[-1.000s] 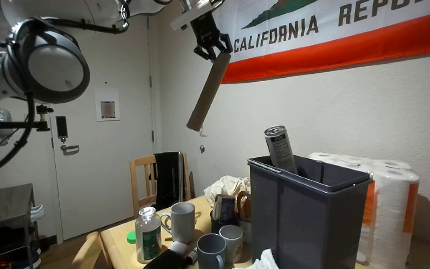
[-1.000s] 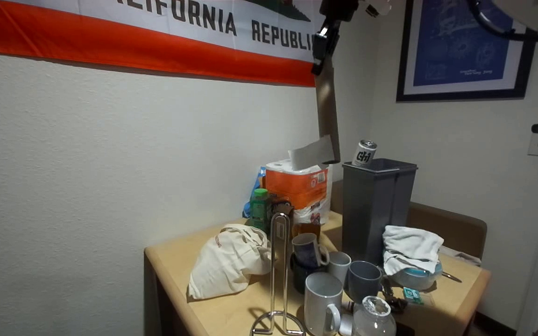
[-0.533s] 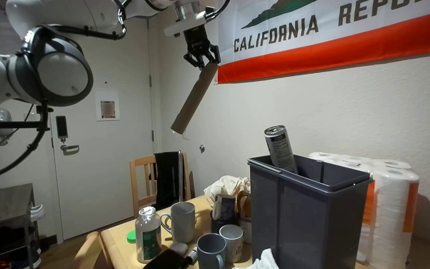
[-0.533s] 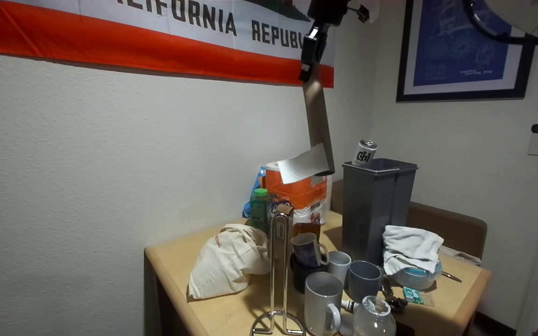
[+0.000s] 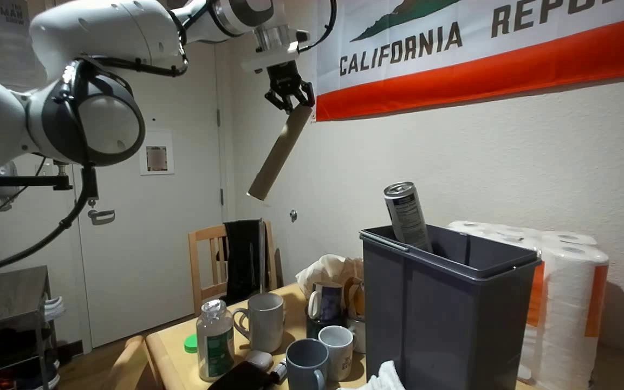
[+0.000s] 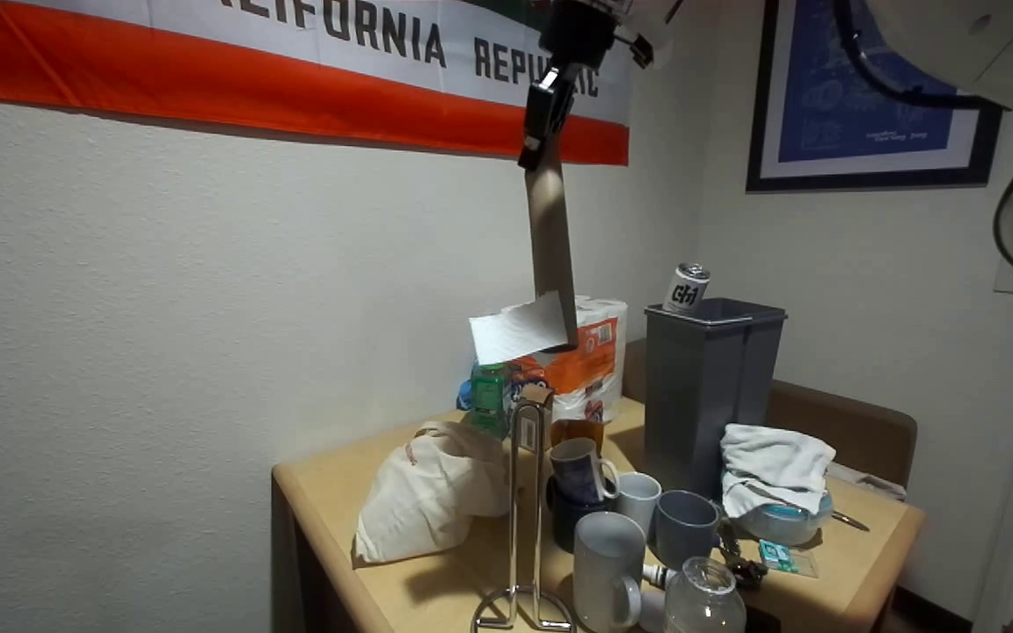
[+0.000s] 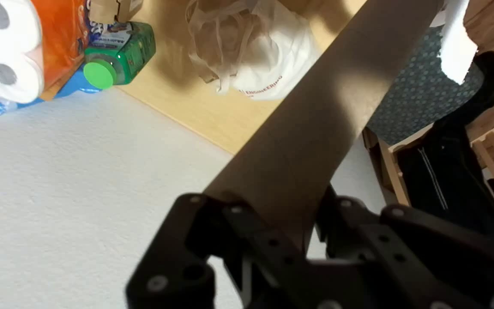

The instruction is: Remove the handle towel roll from the grey bin and place it on the silver stand

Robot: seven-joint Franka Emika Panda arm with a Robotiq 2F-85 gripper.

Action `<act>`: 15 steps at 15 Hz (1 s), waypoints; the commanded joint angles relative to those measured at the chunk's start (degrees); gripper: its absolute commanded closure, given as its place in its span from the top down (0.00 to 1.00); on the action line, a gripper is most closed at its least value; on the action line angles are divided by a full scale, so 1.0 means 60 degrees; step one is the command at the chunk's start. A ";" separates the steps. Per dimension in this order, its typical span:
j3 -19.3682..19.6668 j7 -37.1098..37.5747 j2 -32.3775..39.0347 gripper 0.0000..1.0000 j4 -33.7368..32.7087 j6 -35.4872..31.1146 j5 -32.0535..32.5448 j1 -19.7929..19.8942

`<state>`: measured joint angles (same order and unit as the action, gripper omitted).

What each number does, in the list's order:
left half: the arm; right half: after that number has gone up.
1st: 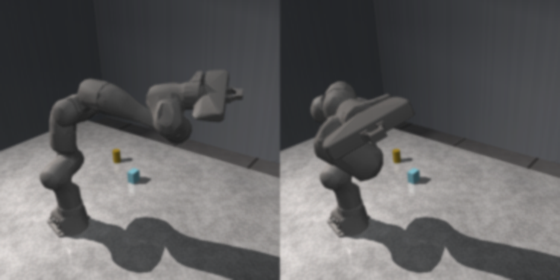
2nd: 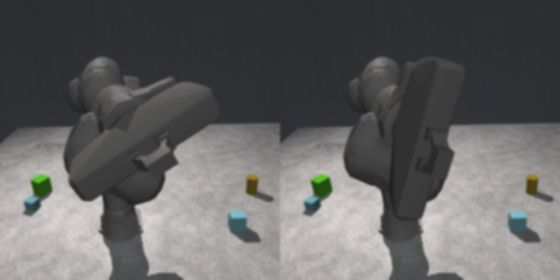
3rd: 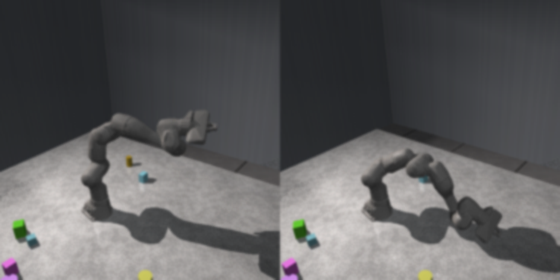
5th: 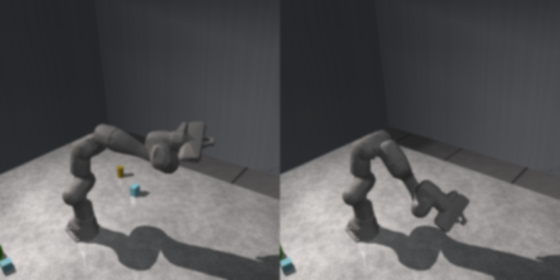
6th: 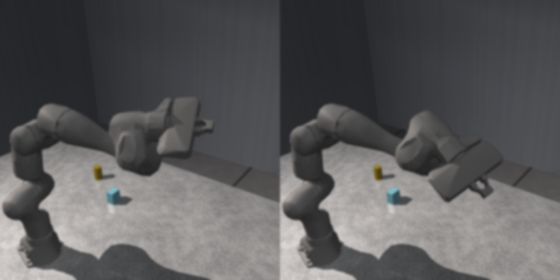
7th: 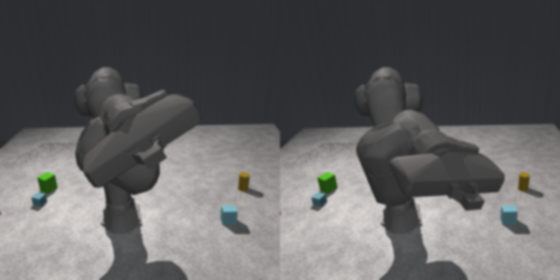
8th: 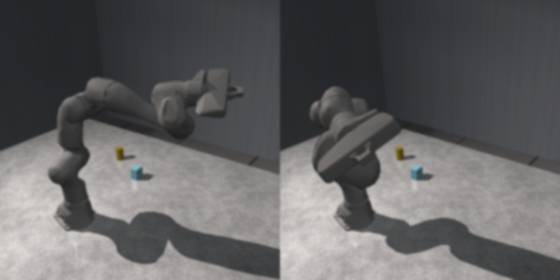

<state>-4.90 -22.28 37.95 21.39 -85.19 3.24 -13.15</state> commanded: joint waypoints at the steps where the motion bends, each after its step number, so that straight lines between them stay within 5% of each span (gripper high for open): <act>1: -0.0007 0.0053 0.0473 0.01 -0.0252 -0.0905 -0.0086 -0.0108; 6: 0.0084 -0.0042 0.0878 0.01 -0.0145 -0.1543 0.0034 -0.0212; 15: 0.0435 0.0076 0.0878 0.01 -0.0027 -0.0914 0.0421 -0.0214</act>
<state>-3.21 -22.26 43.76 21.39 -93.15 4.99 -14.12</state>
